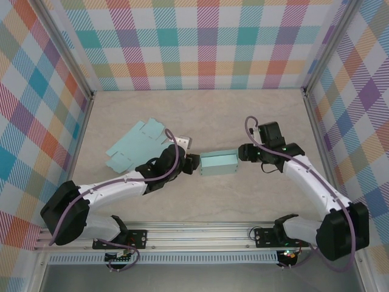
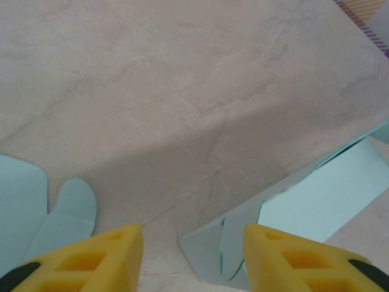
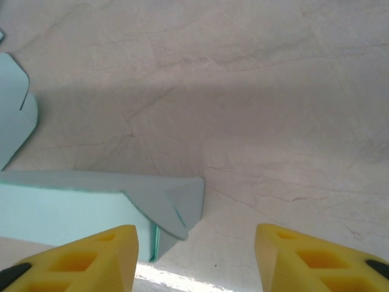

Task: Fold the paper box

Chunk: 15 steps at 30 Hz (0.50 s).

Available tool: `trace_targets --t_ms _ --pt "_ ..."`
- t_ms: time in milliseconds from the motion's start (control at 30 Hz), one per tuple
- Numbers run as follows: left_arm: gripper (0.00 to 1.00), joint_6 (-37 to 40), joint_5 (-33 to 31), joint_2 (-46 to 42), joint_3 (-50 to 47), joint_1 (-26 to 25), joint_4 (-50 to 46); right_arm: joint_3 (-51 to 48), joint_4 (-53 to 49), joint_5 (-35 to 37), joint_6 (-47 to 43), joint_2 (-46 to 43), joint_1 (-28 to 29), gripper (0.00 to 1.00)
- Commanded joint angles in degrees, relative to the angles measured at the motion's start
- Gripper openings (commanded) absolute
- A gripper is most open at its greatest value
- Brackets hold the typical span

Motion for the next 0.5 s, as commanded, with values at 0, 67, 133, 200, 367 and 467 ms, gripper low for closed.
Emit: trace_targets --t_ms 0,67,133,200,367,467 --pt "0.45 1.8 -0.43 1.71 2.93 -0.54 0.04 3.39 0.93 0.26 -2.27 2.5 1.35 0.5" --pt "0.44 2.15 0.31 2.58 3.9 -0.62 -0.37 4.03 1.1 0.42 -2.72 3.38 1.81 0.48" --pt "0.41 2.29 0.64 3.4 4.7 -0.54 -0.81 4.13 1.59 0.42 -3.1 3.92 2.03 0.47" --pt "0.38 2.45 0.31 4.16 5.52 -0.6 -1.75 4.13 2.18 0.18 -3.24 4.36 2.01 0.46" --pt "0.37 2.12 0.03 4.98 6.8 -0.58 -3.83 4.57 2.4 -0.63 -3.61 5.67 2.15 0.45" --pt "0.36 1.69 0.45 5.4 7.2 -0.62 -4.46 4.68 2.55 -1.07 -3.55 6.2 2.37 0.41"
